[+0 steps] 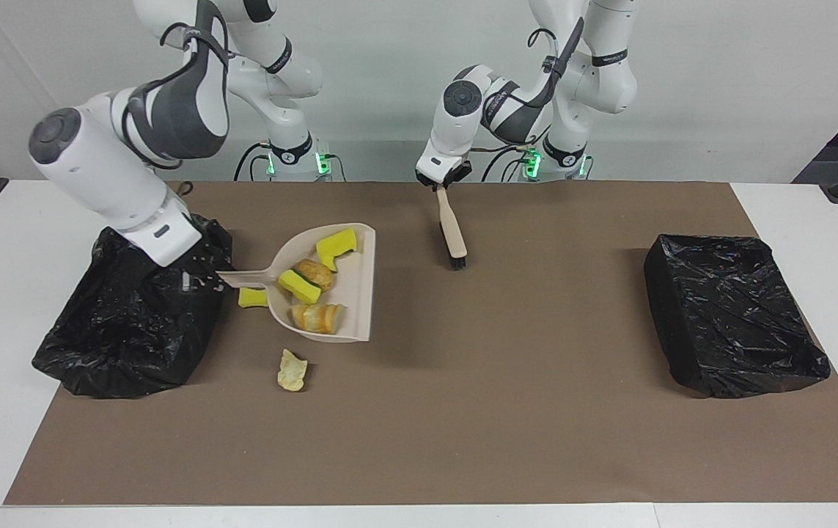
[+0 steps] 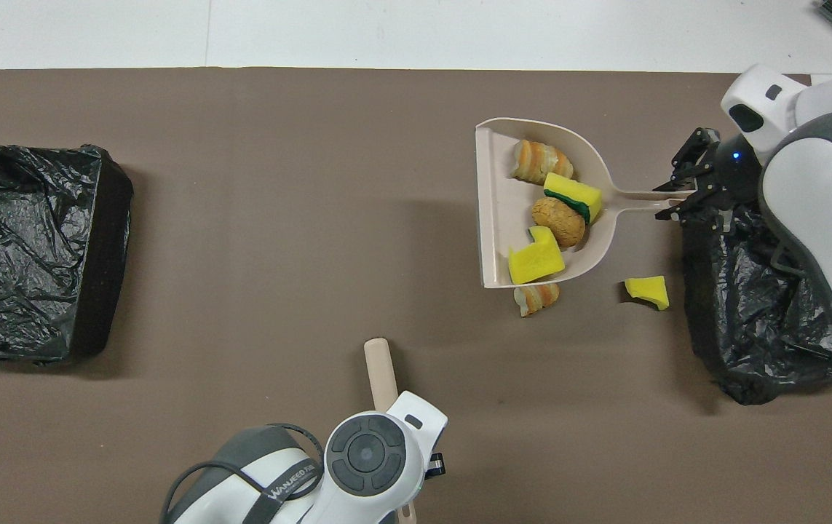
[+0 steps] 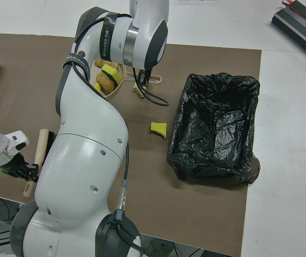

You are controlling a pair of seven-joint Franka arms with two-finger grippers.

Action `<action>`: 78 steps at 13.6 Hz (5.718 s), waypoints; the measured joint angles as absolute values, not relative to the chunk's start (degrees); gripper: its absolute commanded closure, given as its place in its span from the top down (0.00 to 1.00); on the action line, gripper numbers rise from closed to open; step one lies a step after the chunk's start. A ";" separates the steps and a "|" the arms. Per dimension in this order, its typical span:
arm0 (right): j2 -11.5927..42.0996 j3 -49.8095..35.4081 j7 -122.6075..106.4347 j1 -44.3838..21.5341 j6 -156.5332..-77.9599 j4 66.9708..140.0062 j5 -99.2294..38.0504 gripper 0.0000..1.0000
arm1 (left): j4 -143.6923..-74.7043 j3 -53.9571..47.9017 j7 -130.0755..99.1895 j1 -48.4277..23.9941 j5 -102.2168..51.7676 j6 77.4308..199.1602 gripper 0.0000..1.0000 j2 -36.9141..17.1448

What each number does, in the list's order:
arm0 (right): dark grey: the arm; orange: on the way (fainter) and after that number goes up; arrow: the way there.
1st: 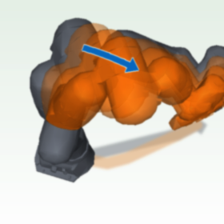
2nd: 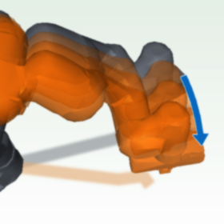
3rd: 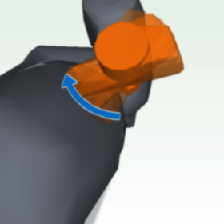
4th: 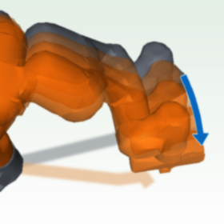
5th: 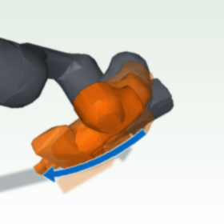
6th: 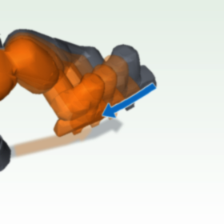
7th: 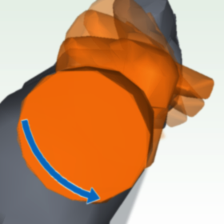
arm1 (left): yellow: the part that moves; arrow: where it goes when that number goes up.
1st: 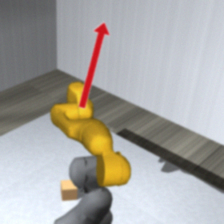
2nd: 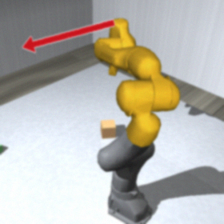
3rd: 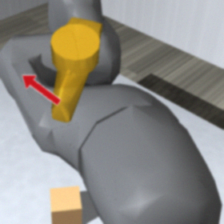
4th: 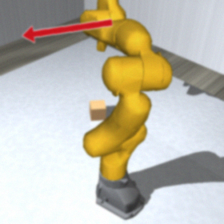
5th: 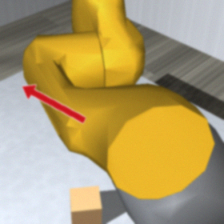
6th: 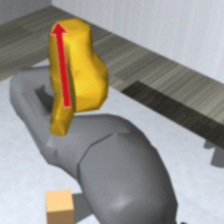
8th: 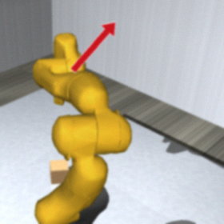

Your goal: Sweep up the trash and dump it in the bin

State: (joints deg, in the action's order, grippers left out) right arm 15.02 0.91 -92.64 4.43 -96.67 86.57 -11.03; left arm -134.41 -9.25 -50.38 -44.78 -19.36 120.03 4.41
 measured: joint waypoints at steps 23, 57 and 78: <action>10.32 0.82 -98.36 19.45 -103.75 85.96 33.48 0.00 | -138.44 -9.20 -47.21 -49.25 -19.30 124.97 1.00 6.08; 0.09 0.01 -98.24 13.06 -108.89 95.56 64.67 0.00 | -78.12 -4.87 -2.12 -4.84 1.95 85.80 1.00 -0.57; 0.15 -1.71 -97.30 7.33 -107.80 96.15 30.39 0.00 | -78.12 -3.41 -5.52 -4.80 1.76 85.52 1.00 -0.27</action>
State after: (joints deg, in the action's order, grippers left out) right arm 0.15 -1.71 -97.30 7.33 -107.80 96.15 30.39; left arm -78.12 -3.41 -5.52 -4.80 1.76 85.52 -0.27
